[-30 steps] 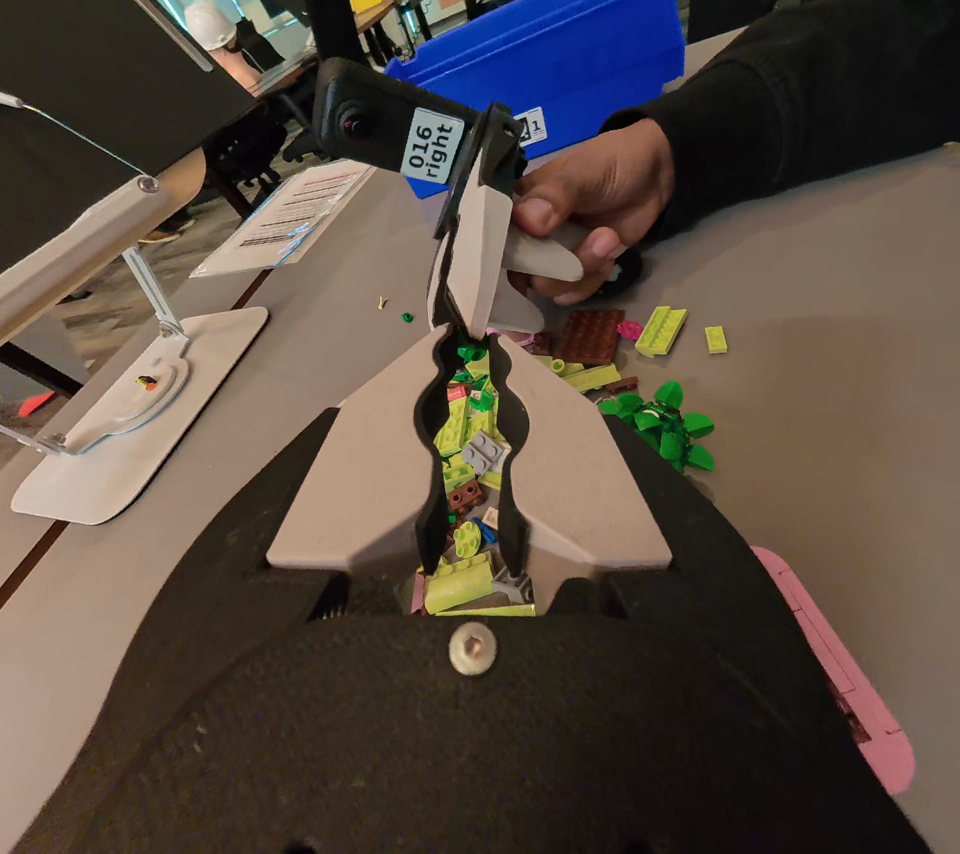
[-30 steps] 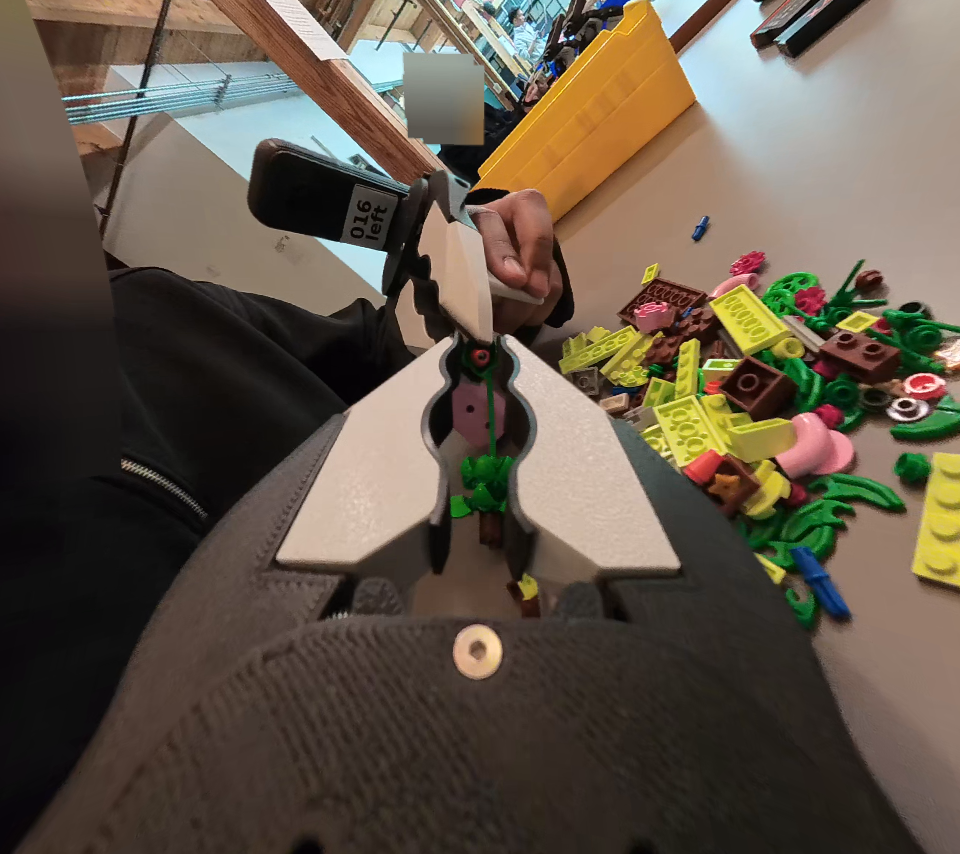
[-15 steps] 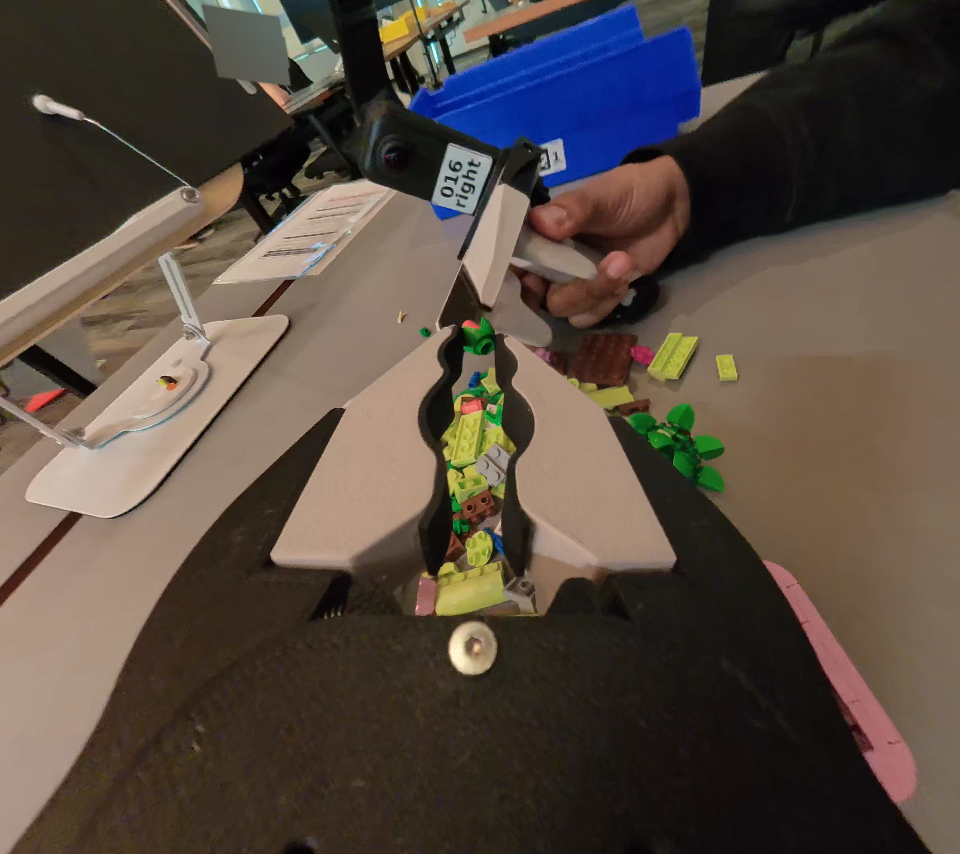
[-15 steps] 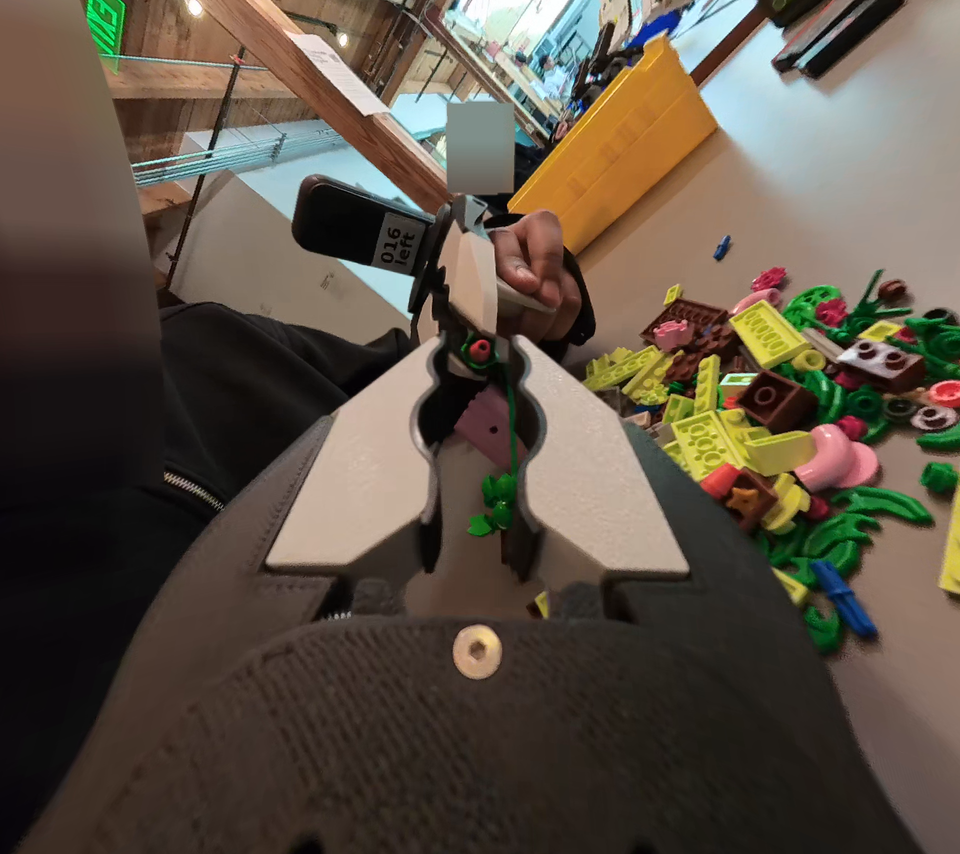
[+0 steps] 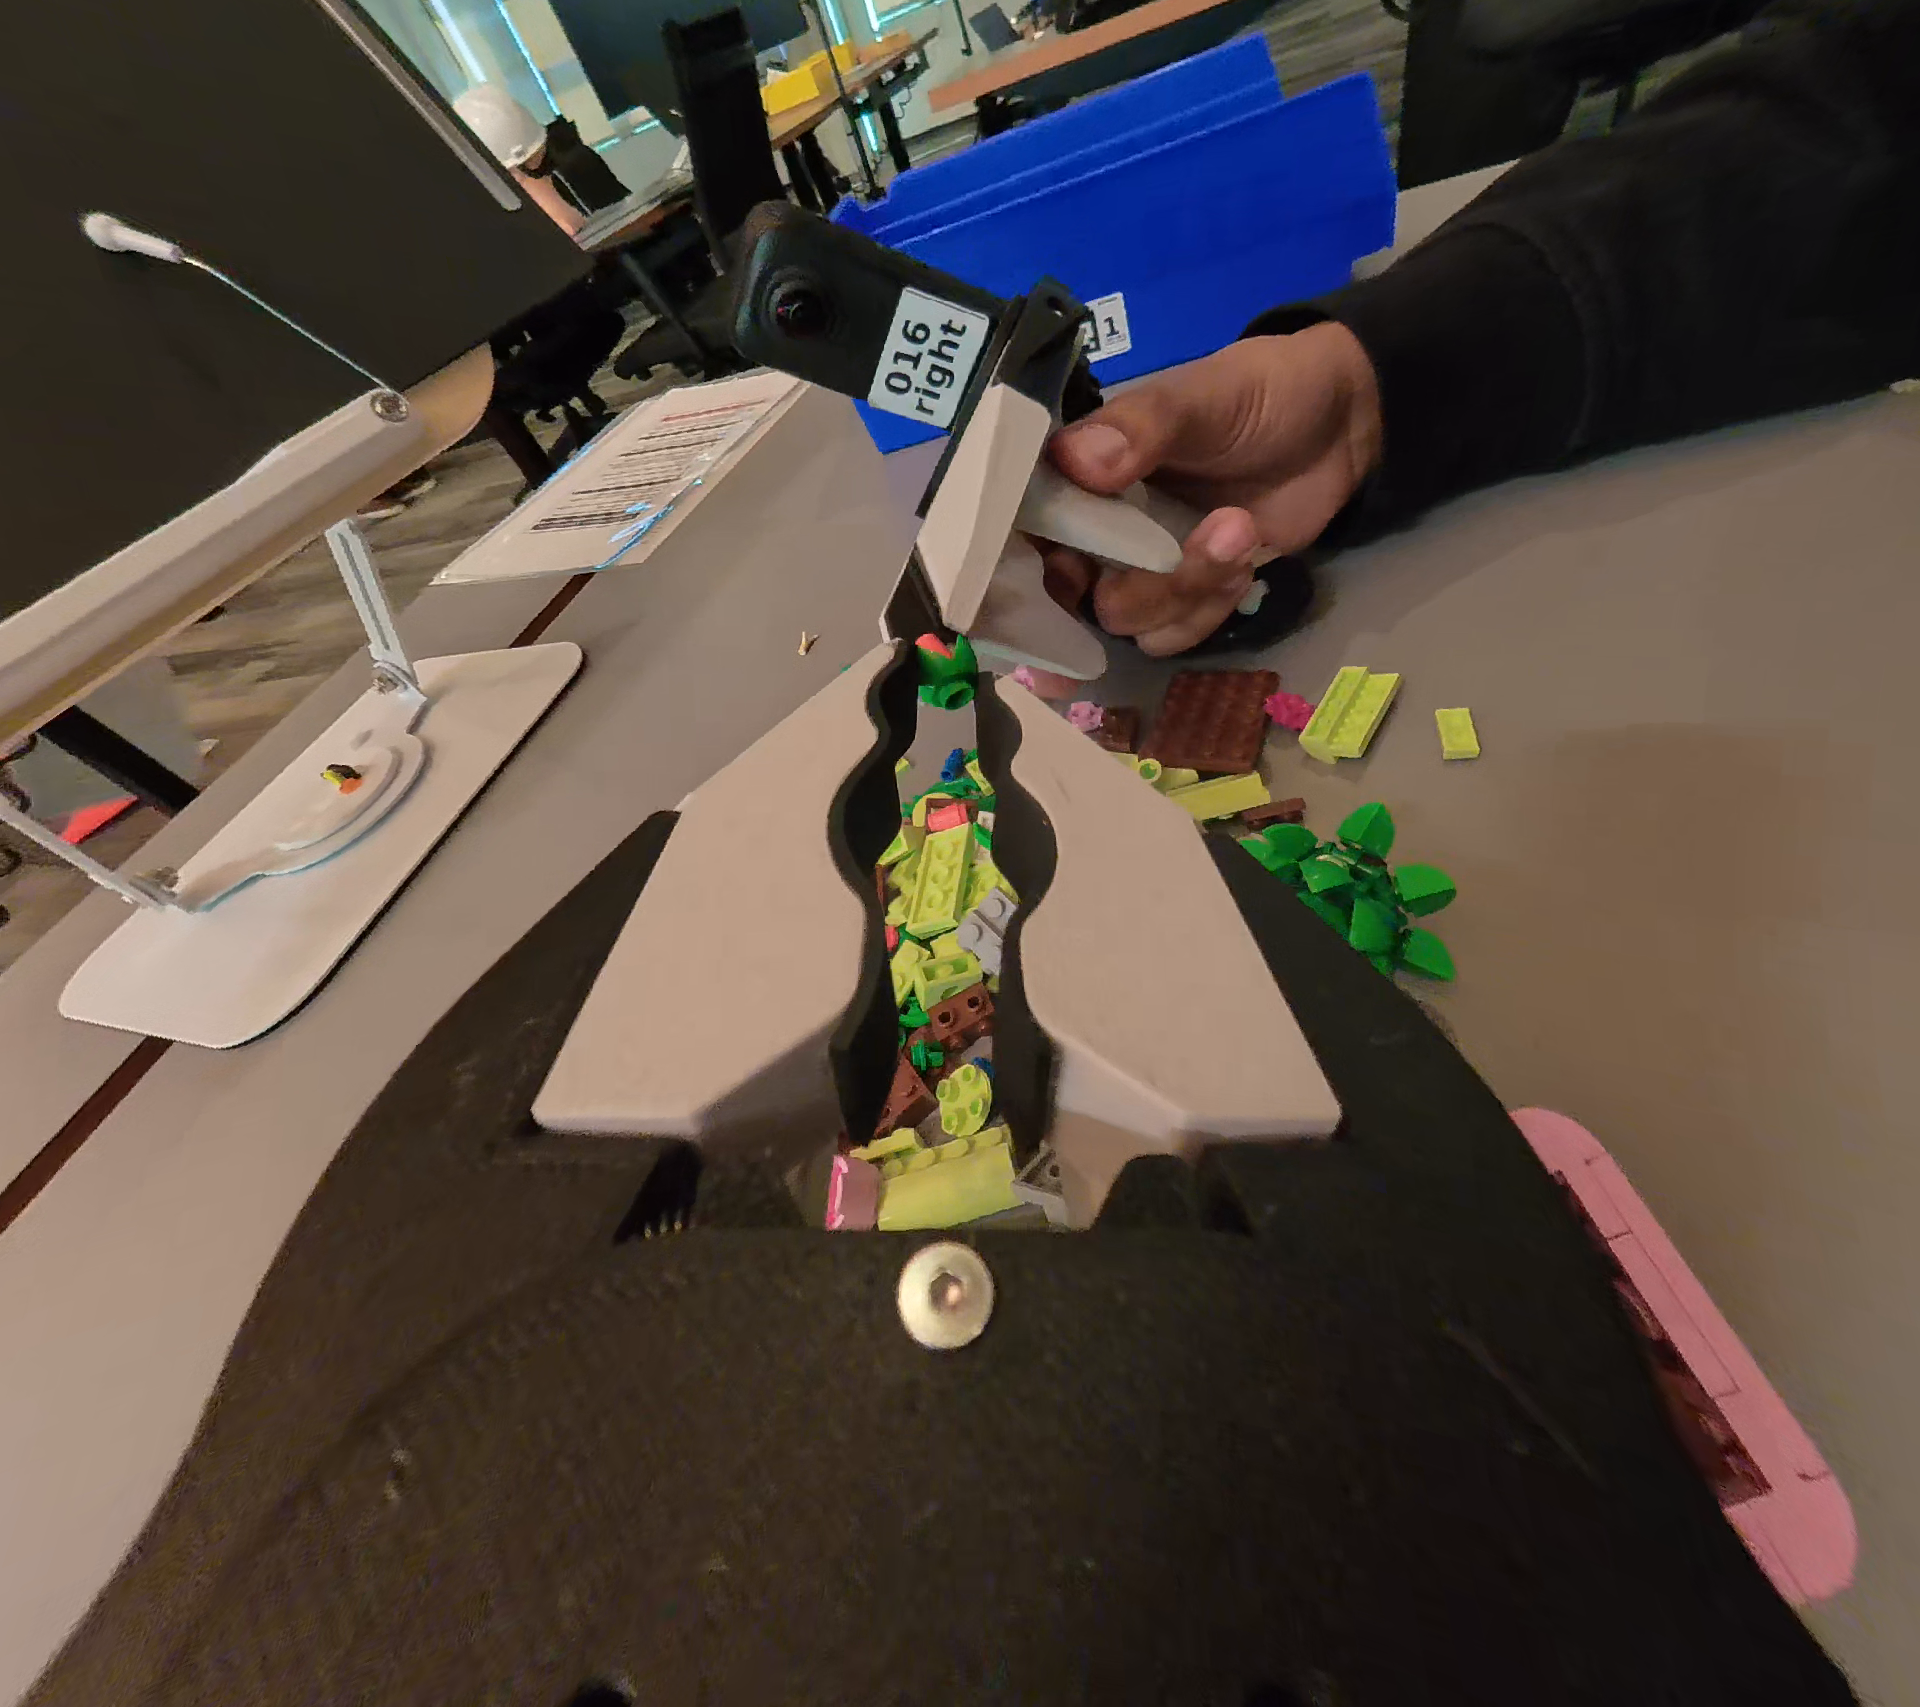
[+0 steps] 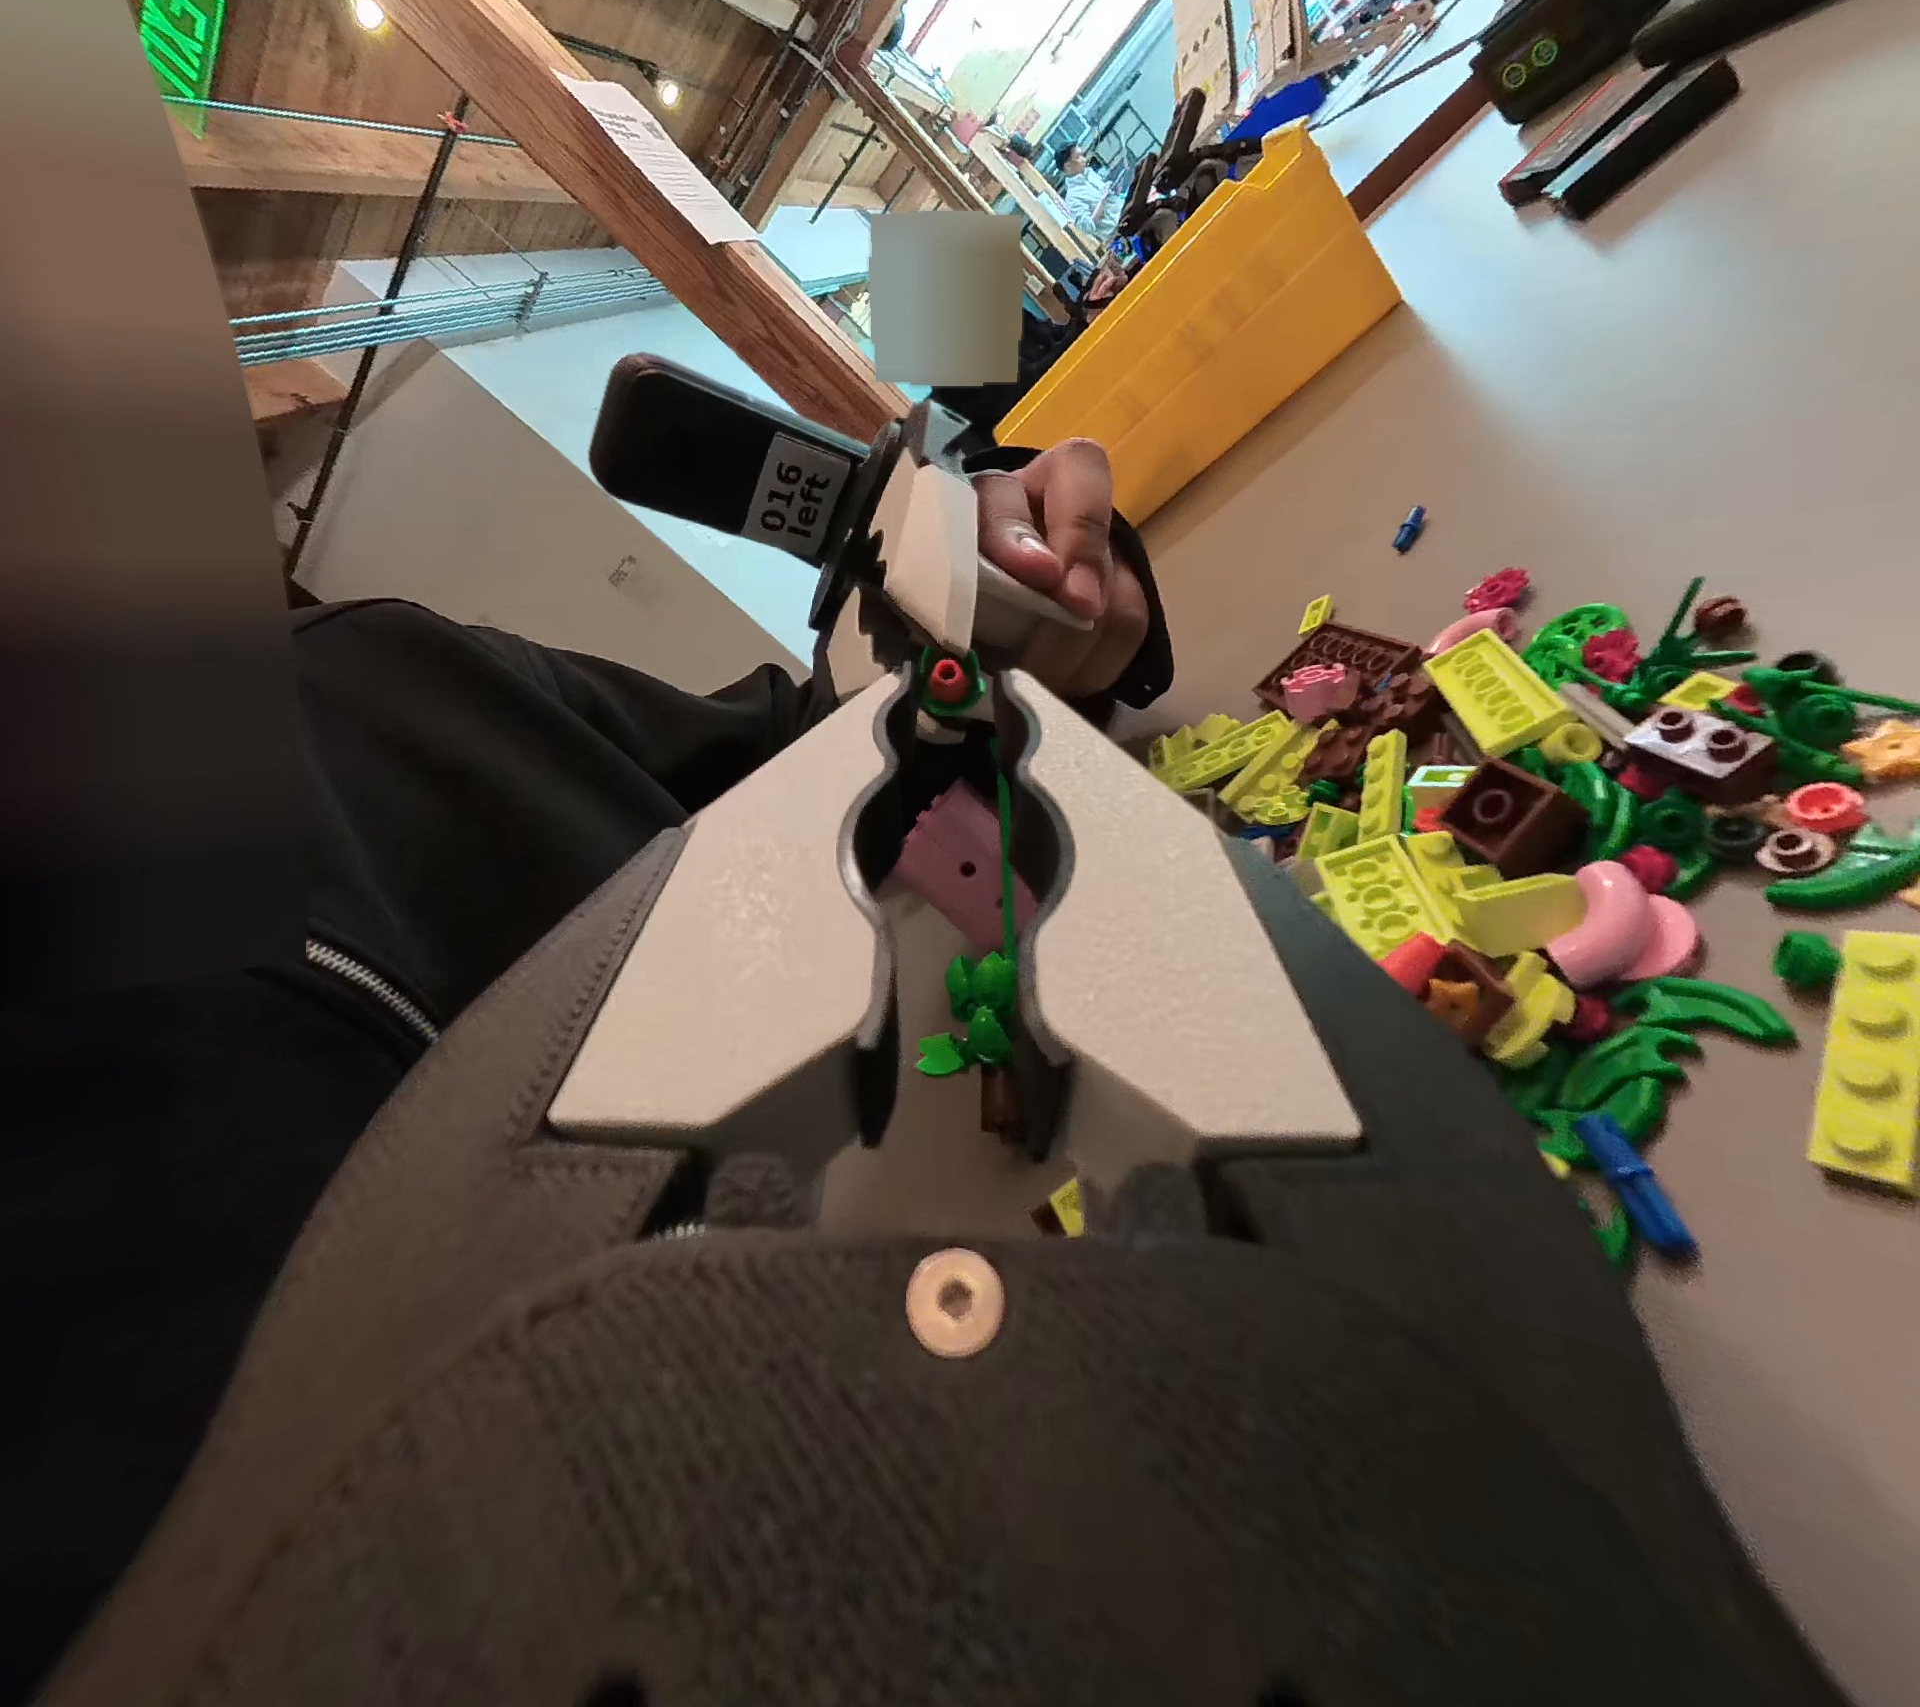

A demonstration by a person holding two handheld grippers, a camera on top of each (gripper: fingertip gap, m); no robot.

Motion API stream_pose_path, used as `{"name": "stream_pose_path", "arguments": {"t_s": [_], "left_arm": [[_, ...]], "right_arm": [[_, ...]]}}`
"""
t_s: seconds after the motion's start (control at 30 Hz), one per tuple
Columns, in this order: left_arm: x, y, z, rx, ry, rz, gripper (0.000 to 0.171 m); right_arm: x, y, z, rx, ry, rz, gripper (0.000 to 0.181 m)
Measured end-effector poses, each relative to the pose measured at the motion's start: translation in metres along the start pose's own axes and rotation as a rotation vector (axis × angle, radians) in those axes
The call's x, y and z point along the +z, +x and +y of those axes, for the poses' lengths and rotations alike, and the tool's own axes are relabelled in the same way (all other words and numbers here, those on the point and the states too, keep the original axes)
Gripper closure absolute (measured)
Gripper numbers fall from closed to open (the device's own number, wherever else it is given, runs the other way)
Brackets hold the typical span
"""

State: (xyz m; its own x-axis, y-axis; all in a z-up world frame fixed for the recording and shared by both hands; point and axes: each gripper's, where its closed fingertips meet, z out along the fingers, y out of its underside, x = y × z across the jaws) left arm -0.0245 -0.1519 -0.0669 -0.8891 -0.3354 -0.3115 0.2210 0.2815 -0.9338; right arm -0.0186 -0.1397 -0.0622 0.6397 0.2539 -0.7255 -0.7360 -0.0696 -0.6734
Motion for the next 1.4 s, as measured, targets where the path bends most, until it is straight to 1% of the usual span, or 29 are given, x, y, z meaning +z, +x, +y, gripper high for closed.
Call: {"name": "stream_pose_path", "arguments": {"t_s": [0.17,0.33,0.43,0.5,0.53,0.57,0.6,0.63,0.67,0.73,0.8,0.87,0.9,0.97,1.0,1.03,1.13,1.23,1.33,1.4], "left_arm": [[0.002,0.002,0.003,0.018,-0.021,0.003,0.164],[0.003,0.001,0.002,0.013,-0.035,-0.011,0.164],[0.002,-0.002,-0.004,-0.026,-0.016,-0.013,0.165],[0.001,-0.004,-0.004,-0.022,-0.020,-0.026,0.165],[-0.001,-0.005,-0.004,-0.005,-0.020,-0.028,0.165],[-0.003,-0.007,-0.003,-0.005,-0.022,-0.034,0.165],[-0.004,-0.008,-0.005,-0.020,-0.012,-0.025,0.165],[-0.004,-0.007,-0.007,-0.037,0.004,-0.016,0.165],[-0.004,-0.007,-0.007,-0.046,0.008,-0.013,0.165],[-0.001,-0.005,-0.002,-0.033,-0.011,-0.009,0.165],[0.000,-0.005,0.001,-0.026,-0.026,-0.019,0.165],[0.000,-0.008,0.005,-0.033,-0.038,-0.025,0.164],[-0.001,-0.012,0.009,-0.046,-0.048,-0.035,0.164],[-0.002,-0.020,0.019,-0.083,-0.080,-0.053,0.164],[-0.002,-0.024,0.026,-0.106,-0.107,-0.056,0.165],[-0.003,-0.028,0.032,-0.124,-0.128,-0.065,0.164],[-0.003,-0.033,0.051,-0.187,-0.211,-0.061,0.164],[-0.003,-0.034,0.055,-0.225,-0.233,-0.061,0.164],[-0.001,-0.031,0.068,-0.268,-0.319,-0.038,0.164],[0.000,-0.032,0.069,-0.263,-0.327,-0.047,0.163]], "right_arm": [[0.000,0.001,0.001,0.008,-0.005,0.005,0.179],[-0.002,0.000,0.000,-0.007,-0.020,0.035,0.180],[-0.002,-0.005,-0.006,0.021,0.020,0.017,0.180],[-0.004,-0.005,-0.010,0.049,0.058,0.001,0.181],[-0.011,-0.004,-0.020,0.074,0.125,-0.011,0.180],[-0.026,-0.002,-0.036,0.102,0.221,-0.019,0.180],[-0.043,0.004,-0.047,0.094,0.270,0.017,0.180],[-0.055,0.013,-0.052,0.039,0.271,0.096,0.180],[-0.060,0.015,-0.055,-0.009,0.260,0.144,0.180],[-0.059,0.005,-0.061,-0.045,0.264,0.129,0.180],[-0.054,0.004,-0.054,-0.085,0.222,0.155,0.180],[-0.048,0.013,-0.045,-0.128,0.152,0.216,0.180],[-0.045,0.022,-0.036,-0.162,0.082,0.274,0.179],[-0.044,0.046,-0.018,-0.262,-0.066,0.434,0.179],[-0.043,0.053,-0.011,-0.297,-0.127,0.489,0.180],[-0.040,0.054,-0.007,-0.333,-0.166,0.510,0.180],[-0.037,0.059,0.001,-0.421,-0.235,0.583,0.180],[-0.035,0.064,0.007,-0.456,-0.289,0.619,0.179],[-0.033,0.066,0.011,-0.470,-0.321,0.635,0.173],[-0.033,0.067,0.012,-0.476,-0.328,0.641,0.167]]}}
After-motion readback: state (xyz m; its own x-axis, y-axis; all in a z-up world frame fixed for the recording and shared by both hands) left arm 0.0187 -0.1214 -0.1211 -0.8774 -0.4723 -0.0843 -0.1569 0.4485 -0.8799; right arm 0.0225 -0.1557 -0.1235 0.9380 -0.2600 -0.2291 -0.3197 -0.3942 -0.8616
